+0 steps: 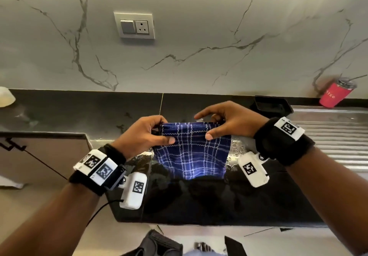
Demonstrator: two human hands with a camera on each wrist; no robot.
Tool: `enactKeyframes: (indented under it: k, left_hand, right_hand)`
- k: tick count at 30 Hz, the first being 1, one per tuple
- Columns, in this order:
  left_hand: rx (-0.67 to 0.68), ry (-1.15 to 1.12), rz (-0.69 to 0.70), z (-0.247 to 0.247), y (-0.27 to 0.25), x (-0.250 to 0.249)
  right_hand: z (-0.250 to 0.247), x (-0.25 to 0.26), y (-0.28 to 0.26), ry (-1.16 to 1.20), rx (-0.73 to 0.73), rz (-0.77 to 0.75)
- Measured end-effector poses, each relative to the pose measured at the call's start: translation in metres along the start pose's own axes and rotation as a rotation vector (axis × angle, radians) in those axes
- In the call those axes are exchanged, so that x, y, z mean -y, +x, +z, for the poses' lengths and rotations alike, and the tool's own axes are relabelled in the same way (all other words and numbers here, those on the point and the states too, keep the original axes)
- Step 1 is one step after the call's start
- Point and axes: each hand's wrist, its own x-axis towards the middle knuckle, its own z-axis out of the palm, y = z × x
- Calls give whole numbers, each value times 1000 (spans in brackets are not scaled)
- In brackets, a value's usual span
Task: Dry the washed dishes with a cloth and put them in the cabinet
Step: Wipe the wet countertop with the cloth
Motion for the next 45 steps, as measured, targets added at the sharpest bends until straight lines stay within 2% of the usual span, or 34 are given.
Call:
enactKeyframes:
  k: [4, 10, 12, 14, 16, 18, 19, 21, 23, 26, 28, 30, 33, 36, 41, 45]
  left_hand:
    - [-86, -73, -35, 1, -10, 5]
    - [-56, -170, -153, 0, -5, -1]
    - [-153, -250, -128, 2, 3, -11]
    - [-252, -425, -140, 4, 9, -11]
    - [-186, -557, -249, 15, 7, 5]
    - [-163, -571, -369, 32, 1, 32]
    - [-203, -582, -407, 38, -1, 44]
    - [-287, -634, -451, 41, -4, 59]
    - [-265, -668, -452, 34, -7, 63]
    - [-118, -477, -426, 21, -15, 58]
    - [-90, -140, -446, 14, -19, 55]
    - [-145, 163, -441, 6, -22, 55]
    - [-157, 280, -333, -1, -30, 51]
    - [-5, 422, -345, -3, -48, 40]
    - [225, 747, -440, -4, -78, 41]
    - [282, 607, -580, -16, -86, 60]
  right_hand:
    - [8, -16, -2, 106, 5, 74]
    - [17, -22, 3, 530, -113, 126]
    - [12, -18, 5, 716, -222, 116]
    - [9, -24, 3, 974, -318, 124]
    - [23, -40, -4, 1169, -271, 217]
    - [57, -63, -12, 1113, -140, 360]
    - [73, -74, -16, 1063, -86, 432]
    - [96, -92, -17, 1006, -113, 545]
    - [98, -90, -15, 1068, -214, 557]
    - [84, -81, -8, 1104, -304, 460]
    - [80, -79, -6, 925, -295, 394]
    - [82, -78, -6, 673, -326, 363]
    - [91, -73, -7, 484, -413, 218]
    - [100, -72, -9, 243, -457, 118]
    - [119, -67, -19, 99, -202, 108]
    - [138, -69, -7, 65, -37, 221]
